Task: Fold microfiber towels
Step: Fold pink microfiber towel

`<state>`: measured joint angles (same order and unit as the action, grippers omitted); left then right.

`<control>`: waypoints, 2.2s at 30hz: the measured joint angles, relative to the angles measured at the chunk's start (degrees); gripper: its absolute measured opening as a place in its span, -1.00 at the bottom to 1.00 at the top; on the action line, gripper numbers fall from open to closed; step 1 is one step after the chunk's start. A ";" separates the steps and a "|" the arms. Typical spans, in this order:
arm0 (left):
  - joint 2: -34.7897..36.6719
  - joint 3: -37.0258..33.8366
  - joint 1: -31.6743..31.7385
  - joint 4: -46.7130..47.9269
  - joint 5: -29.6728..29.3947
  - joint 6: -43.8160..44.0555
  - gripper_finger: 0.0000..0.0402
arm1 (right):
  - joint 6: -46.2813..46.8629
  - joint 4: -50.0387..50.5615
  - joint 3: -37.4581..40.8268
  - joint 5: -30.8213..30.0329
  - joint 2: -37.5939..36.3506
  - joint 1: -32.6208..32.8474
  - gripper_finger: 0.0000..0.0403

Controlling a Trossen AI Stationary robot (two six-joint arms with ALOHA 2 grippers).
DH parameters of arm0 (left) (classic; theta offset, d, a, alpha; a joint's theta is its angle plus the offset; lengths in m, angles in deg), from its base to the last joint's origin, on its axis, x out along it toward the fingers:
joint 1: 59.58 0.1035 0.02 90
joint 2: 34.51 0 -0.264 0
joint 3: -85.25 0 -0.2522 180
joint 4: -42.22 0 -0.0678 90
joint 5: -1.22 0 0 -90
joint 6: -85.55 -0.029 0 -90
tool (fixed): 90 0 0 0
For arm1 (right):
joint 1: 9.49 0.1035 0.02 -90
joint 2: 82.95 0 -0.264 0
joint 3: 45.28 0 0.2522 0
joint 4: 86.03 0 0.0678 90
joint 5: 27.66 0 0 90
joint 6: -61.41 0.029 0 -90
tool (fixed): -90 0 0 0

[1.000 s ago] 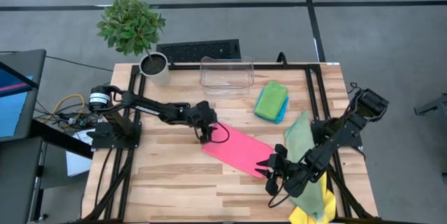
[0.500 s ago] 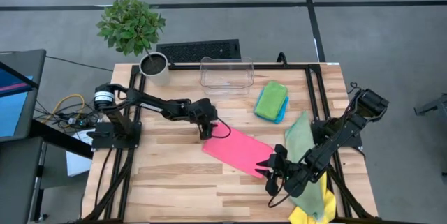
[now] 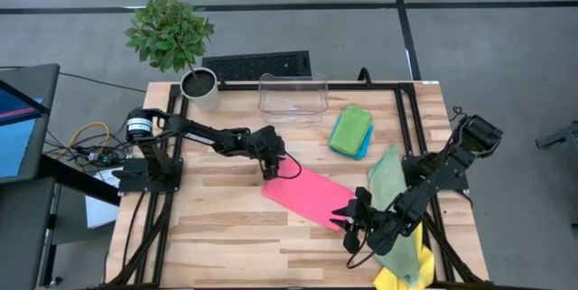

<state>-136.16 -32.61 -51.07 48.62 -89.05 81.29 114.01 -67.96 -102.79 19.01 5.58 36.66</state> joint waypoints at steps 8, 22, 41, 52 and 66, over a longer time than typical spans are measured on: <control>-0.14 -0.01 0.02 0.29 0.18 0.08 -0.85 | 0.95 0.00 0.00 0.11 0.00 0.76 -0.34; -1.68 -0.05 0.00 0.38 0.00 0.28 -0.28 | 1.44 0.01 -0.02 0.28 0.00 1.03 -0.34; -1.68 -0.04 0.46 -1.27 0.60 2.74 -0.98 | 1.95 0.00 -0.02 1.19 0.00 1.03 -0.34; -4.20 0.24 0.55 -0.81 3.17 0.99 -0.40 | 2.63 0.20 -0.02 1.49 0.00 1.05 -0.34; -4.09 0.80 0.59 -1.39 2.42 1.47 -0.87 | 2.91 0.99 -0.02 1.53 0.00 1.03 -0.34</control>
<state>-140.24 -31.81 -50.48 47.23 -86.63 82.76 116.92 -66.98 -102.81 20.54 5.58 37.69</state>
